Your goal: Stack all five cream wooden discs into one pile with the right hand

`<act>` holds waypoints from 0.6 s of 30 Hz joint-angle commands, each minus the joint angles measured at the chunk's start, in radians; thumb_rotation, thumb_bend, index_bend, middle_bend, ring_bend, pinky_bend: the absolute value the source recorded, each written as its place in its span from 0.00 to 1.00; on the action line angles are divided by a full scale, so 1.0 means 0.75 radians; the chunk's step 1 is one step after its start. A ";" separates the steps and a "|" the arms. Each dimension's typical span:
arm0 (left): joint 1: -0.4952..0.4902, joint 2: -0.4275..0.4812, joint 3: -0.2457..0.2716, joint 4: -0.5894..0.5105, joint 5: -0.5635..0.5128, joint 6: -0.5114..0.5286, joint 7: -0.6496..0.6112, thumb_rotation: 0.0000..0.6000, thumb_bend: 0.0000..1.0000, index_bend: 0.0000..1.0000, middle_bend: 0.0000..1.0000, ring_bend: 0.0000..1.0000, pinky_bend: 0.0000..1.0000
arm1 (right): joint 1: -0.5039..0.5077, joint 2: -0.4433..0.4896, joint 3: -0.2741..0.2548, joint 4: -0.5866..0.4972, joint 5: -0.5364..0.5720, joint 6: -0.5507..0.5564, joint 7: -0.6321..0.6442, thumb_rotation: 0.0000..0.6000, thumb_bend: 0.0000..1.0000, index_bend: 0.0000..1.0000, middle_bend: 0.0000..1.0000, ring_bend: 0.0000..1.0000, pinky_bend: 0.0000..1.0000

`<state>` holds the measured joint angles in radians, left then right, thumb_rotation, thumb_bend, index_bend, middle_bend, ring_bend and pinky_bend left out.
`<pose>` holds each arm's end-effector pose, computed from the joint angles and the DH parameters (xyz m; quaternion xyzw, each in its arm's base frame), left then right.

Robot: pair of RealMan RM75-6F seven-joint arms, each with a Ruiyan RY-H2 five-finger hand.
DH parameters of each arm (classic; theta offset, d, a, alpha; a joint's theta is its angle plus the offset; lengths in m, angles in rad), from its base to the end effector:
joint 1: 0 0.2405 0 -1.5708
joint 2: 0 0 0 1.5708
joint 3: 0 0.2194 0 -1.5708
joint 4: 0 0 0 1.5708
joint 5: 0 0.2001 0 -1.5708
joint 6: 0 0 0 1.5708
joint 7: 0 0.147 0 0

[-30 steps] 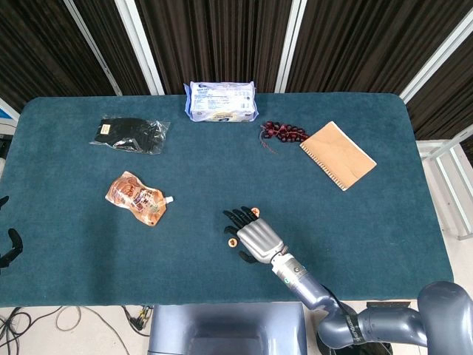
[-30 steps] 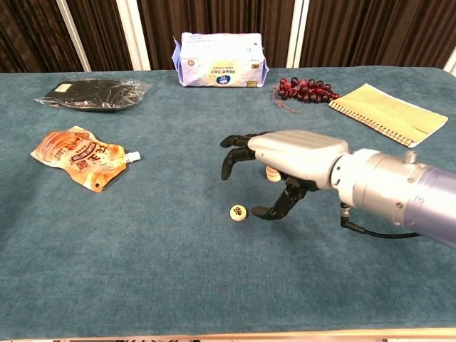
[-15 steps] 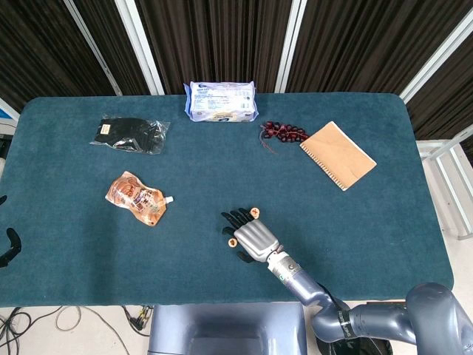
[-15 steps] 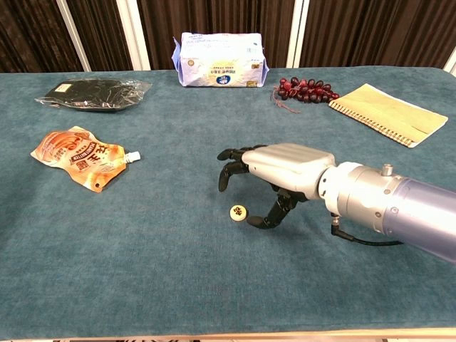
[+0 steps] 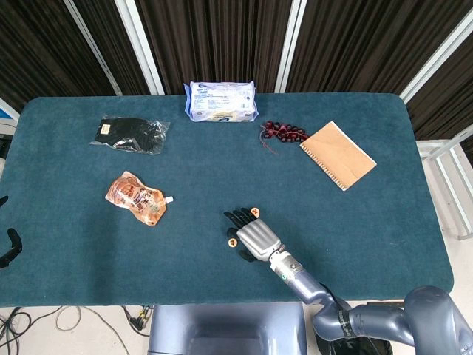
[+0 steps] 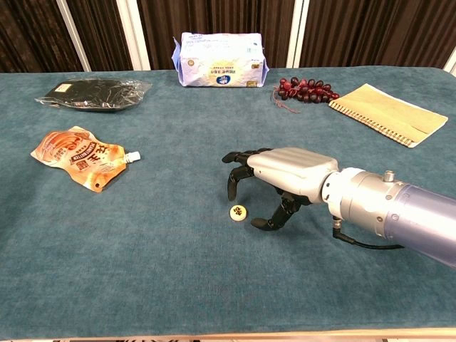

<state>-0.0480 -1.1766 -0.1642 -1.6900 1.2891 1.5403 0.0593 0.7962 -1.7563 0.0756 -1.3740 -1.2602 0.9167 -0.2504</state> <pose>-0.2789 0.1868 0.1628 -0.4741 -0.4235 -0.4075 0.6556 -0.0851 -0.2752 -0.0801 0.8005 -0.3649 0.3746 0.2927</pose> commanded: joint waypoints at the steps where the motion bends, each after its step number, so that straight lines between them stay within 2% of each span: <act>1: 0.000 0.000 -0.001 0.001 -0.001 0.000 -0.001 1.00 0.62 0.15 0.00 0.00 0.00 | -0.004 -0.006 -0.002 0.016 0.000 -0.010 0.002 1.00 0.41 0.38 0.00 0.00 0.00; 18: -0.001 -0.002 0.000 0.003 0.002 0.000 0.003 1.00 0.62 0.15 0.00 0.00 0.00 | -0.011 -0.032 0.019 0.061 -0.010 -0.041 0.014 1.00 0.41 0.43 0.00 0.00 0.00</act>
<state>-0.0487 -1.1781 -0.1641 -1.6878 1.2906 1.5405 0.0614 0.7881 -1.7800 0.0897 -1.3288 -1.2670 0.8865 -0.2403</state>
